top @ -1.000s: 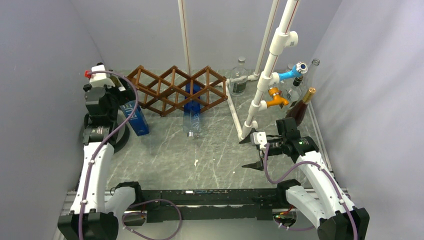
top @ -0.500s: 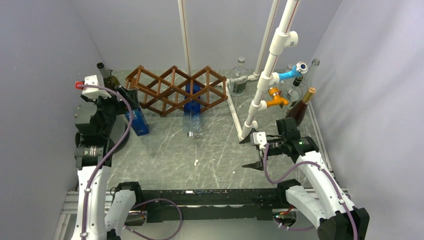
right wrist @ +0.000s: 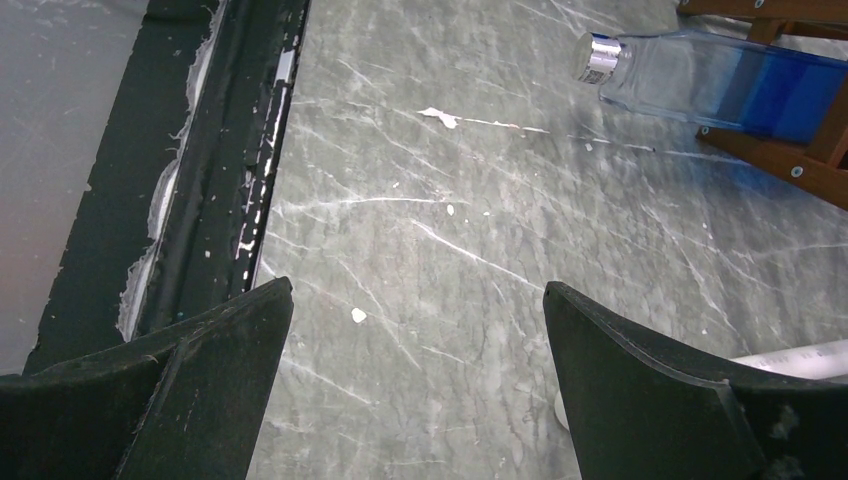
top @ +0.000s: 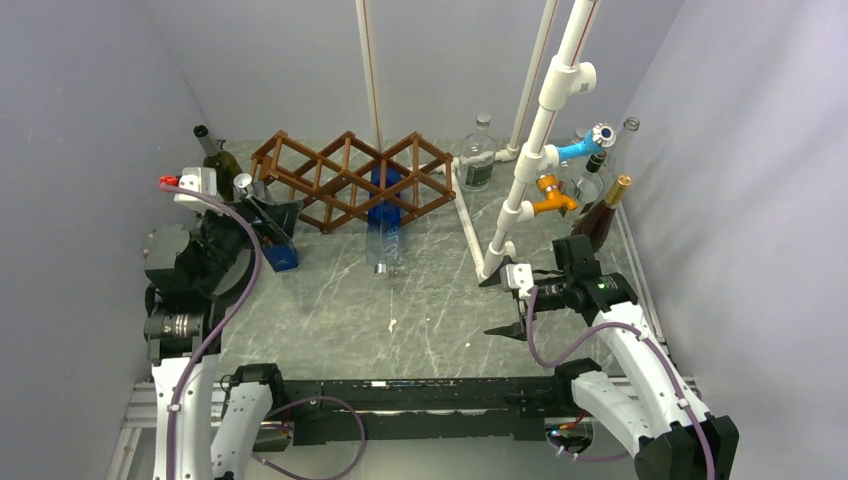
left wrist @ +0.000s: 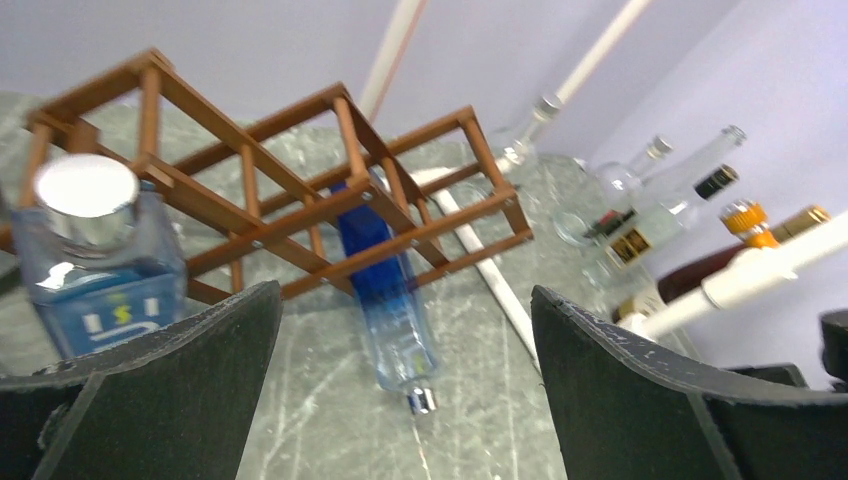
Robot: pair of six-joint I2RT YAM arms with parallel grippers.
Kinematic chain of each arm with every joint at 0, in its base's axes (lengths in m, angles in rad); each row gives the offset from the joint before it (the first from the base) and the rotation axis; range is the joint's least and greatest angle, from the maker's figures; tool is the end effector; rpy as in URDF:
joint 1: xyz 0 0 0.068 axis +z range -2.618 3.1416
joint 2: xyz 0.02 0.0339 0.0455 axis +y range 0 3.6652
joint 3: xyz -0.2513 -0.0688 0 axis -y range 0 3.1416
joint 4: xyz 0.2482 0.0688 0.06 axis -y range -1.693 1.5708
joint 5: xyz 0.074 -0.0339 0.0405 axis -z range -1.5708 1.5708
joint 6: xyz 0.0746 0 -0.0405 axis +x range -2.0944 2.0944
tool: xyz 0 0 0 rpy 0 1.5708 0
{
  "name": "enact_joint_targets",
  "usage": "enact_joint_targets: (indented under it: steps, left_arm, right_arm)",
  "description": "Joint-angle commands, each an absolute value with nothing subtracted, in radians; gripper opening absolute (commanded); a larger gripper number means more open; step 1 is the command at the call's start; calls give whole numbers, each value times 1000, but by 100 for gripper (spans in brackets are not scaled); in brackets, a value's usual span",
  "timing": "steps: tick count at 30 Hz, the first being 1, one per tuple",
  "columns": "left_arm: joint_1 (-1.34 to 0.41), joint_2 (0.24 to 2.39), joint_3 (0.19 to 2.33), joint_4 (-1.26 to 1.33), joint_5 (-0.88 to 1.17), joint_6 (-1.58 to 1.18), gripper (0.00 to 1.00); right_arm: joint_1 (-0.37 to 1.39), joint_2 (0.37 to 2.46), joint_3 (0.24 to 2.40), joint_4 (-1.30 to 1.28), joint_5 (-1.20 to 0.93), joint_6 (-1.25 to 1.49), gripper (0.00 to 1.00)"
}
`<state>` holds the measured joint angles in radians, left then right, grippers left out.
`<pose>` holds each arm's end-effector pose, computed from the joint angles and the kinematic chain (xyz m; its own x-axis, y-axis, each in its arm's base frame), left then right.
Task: Take the wine bottle off the wine rack
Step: Place the wine bottle at the center of the board, then pick up the wine bottle from the wine rack.
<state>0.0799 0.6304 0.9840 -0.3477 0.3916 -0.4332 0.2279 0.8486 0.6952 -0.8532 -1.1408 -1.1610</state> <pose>0.1737 -0.0147 0.4047 -0.1234 -0.3991 -0.9086 0.2808 0.8641 -0.4177 0.1450 0.1032 0.2346 0.1927 -0.3478 -0.9175 -0.9812 -0.0571 -0.1844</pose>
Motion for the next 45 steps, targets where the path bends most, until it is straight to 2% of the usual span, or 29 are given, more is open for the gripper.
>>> enact_joint_targets:
  steps: [1, 9, 15, 19, 34, 45]
  left_arm:
    - [78, 638, 953, -348, 542, -512, 100]
    - [-78, 628, 889, -359, 479, -537, 100]
    - [-330, 659, 873, -352, 273, -536, 100]
    - [-422, 678, 837, -325, 191, -539, 100]
    - [-552, 755, 653, -130, 51, -591, 99]
    - [-566, 852, 575, 24, 3, -625, 100]
  right_arm:
    - [222, 837, 706, -843, -1164, -1186, 99]
    - [222, 836, 707, -844, -1161, -1188, 99]
    - [222, 842, 705, -842, -1154, -1188, 99]
    - [221, 846, 703, -835, -1152, -1181, 99]
    - [219, 865, 700, -828, -1141, -1181, 99]
    - [219, 862, 698, -828, -1140, -1182, 99]
